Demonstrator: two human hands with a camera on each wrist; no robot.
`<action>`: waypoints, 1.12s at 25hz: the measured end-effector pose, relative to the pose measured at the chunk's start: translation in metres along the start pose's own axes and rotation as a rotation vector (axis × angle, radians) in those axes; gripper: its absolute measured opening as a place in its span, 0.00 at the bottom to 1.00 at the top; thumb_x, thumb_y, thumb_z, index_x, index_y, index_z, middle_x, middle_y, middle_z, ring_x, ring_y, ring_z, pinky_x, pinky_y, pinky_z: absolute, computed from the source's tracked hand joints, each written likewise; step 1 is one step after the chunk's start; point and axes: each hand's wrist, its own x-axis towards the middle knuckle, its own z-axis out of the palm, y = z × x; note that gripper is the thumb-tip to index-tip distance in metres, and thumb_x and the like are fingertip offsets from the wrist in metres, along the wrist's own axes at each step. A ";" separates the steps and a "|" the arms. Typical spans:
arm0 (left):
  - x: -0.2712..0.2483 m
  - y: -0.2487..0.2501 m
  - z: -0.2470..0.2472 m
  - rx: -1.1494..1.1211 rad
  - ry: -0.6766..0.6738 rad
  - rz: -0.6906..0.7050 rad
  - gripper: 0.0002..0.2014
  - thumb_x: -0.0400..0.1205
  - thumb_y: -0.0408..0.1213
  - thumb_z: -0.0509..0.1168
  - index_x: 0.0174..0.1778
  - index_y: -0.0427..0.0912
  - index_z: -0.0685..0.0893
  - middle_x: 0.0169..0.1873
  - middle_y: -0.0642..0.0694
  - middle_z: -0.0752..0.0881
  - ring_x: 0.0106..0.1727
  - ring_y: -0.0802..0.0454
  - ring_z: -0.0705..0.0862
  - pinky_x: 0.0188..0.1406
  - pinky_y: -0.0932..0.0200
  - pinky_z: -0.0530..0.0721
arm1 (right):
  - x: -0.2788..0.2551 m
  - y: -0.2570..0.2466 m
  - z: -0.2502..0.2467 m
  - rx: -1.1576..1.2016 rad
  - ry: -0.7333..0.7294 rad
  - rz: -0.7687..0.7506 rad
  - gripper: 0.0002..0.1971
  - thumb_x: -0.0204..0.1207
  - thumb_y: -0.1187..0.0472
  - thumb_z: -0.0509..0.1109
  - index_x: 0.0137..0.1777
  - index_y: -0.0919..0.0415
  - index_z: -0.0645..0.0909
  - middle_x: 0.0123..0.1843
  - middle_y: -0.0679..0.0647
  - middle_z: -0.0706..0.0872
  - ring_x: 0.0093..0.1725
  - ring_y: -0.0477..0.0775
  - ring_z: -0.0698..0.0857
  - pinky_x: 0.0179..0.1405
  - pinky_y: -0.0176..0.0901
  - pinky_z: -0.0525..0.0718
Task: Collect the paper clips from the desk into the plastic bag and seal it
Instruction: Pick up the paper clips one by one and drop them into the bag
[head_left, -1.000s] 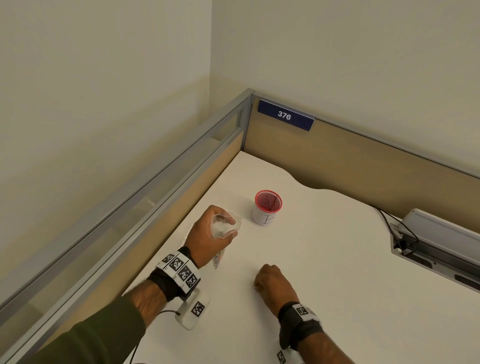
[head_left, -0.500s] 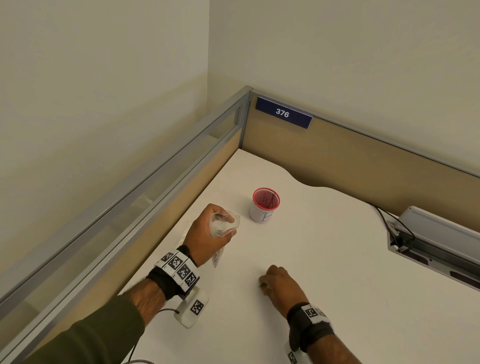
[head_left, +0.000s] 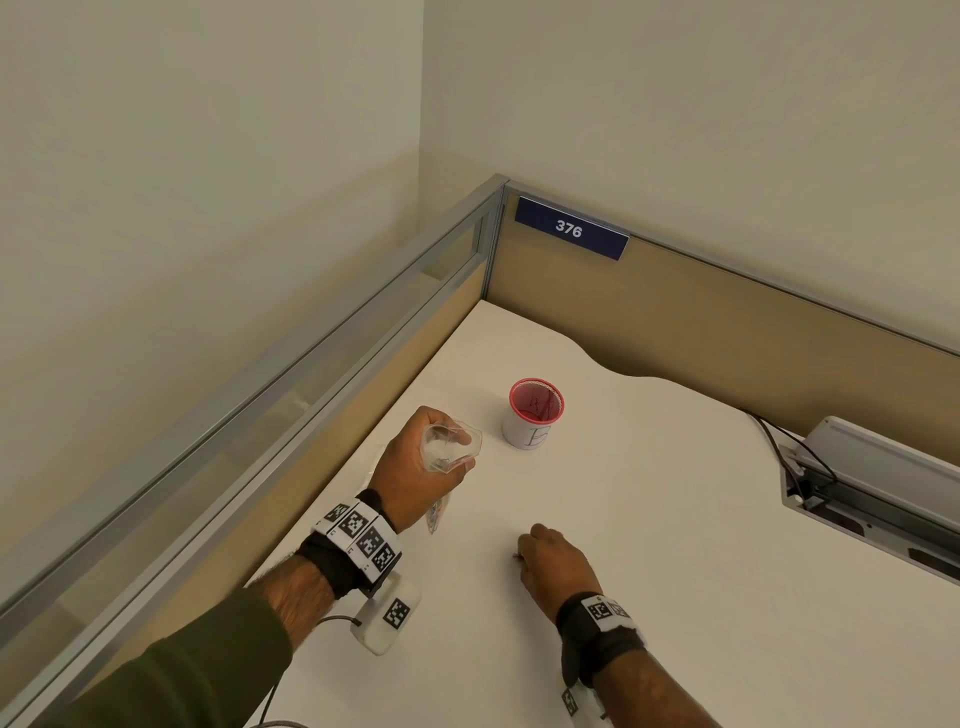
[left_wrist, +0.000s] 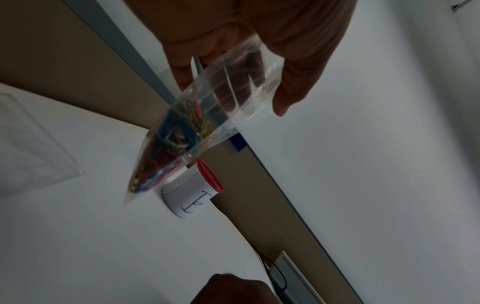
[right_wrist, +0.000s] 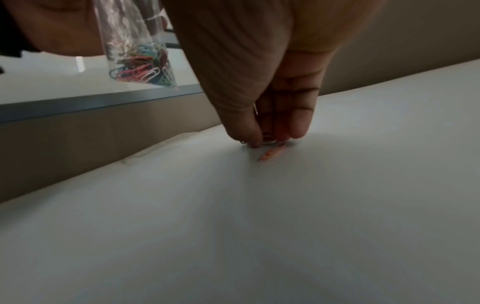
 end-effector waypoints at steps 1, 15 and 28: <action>0.000 0.000 -0.001 0.002 0.001 0.002 0.22 0.70 0.46 0.76 0.57 0.45 0.79 0.54 0.50 0.90 0.62 0.51 0.88 0.72 0.43 0.83 | 0.002 0.000 -0.001 0.032 0.000 0.026 0.11 0.79 0.61 0.59 0.55 0.61 0.80 0.55 0.57 0.82 0.55 0.60 0.81 0.49 0.47 0.79; -0.001 -0.003 0.008 0.022 -0.015 -0.010 0.20 0.76 0.34 0.79 0.58 0.44 0.78 0.54 0.51 0.89 0.61 0.54 0.88 0.68 0.54 0.84 | -0.005 -0.046 -0.154 0.625 0.506 -0.062 0.02 0.75 0.61 0.73 0.46 0.54 0.86 0.40 0.42 0.84 0.40 0.42 0.82 0.41 0.26 0.80; -0.002 -0.004 0.007 0.012 -0.011 -0.033 0.20 0.75 0.35 0.79 0.58 0.46 0.78 0.52 0.57 0.89 0.58 0.57 0.88 0.62 0.58 0.85 | -0.001 -0.062 -0.164 0.572 0.535 -0.160 0.05 0.77 0.62 0.72 0.50 0.54 0.87 0.43 0.41 0.84 0.42 0.37 0.81 0.43 0.19 0.77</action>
